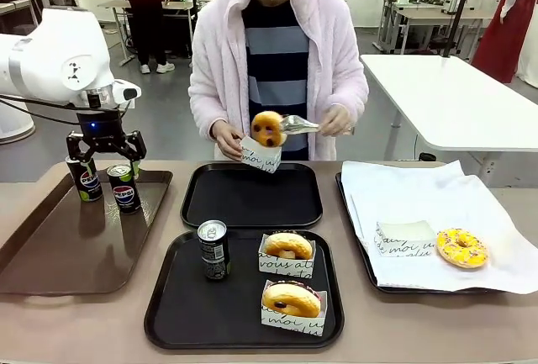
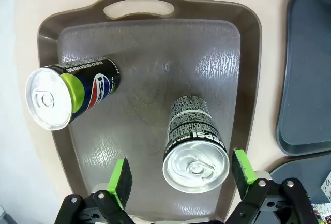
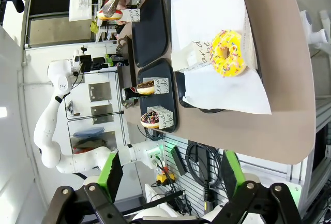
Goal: Set up donuts and drinks on trays.
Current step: Pick up one Pepsi coke from the Handle tray and place it on the Flat Tray without a Pepsi coke.
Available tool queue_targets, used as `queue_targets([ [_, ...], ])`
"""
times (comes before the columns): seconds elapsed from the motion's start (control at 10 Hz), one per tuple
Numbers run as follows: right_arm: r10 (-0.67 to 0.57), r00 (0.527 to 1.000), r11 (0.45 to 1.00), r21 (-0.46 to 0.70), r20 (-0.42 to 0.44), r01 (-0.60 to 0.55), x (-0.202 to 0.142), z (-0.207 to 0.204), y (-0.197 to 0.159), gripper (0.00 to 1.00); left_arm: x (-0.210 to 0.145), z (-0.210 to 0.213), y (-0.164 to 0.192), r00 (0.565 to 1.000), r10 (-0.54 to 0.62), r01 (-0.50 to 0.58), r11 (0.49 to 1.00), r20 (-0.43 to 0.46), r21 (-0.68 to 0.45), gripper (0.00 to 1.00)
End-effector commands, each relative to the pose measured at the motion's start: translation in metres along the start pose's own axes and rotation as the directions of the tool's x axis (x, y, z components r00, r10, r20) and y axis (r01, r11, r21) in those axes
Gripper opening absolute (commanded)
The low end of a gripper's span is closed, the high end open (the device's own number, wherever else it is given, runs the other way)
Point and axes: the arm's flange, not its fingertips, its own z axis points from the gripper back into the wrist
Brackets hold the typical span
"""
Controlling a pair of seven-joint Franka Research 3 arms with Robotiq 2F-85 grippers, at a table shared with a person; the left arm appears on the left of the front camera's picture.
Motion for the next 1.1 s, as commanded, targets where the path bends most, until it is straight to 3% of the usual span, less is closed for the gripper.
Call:
queue_targets([
  [0.0,0.018,1.0,1.0,0.025,0.007,-0.018,0.002,0.001,0.0,1.0,0.002,-0.007,0.0,1.0,0.006,-0.006,0.999,-0.003,-0.031,1.0],
  [0.8,0.018,1.0,1.0,0.025,0.007,-0.018,0.002,0.001,0.0,1.0,0.001,-0.038,-0.005,1.0,0.015,-0.015,0.999,0.01,-0.033,1.0],
  [0.9,0.018,1.0,1.0,0.025,0.007,-0.018,0.002,0.001,0.0,1.0,-0.001,-0.038,-0.007,1.0,0.007,-0.006,0.999,0.005,-0.039,0.84],
  [1.0,0.018,1.0,1.0,0.025,0.007,-0.018,0.002,0.001,0.0,1.0,-0.002,-0.036,-0.008,1.0,0.0,0.001,0.999,0.007,-0.04,0.41],
])
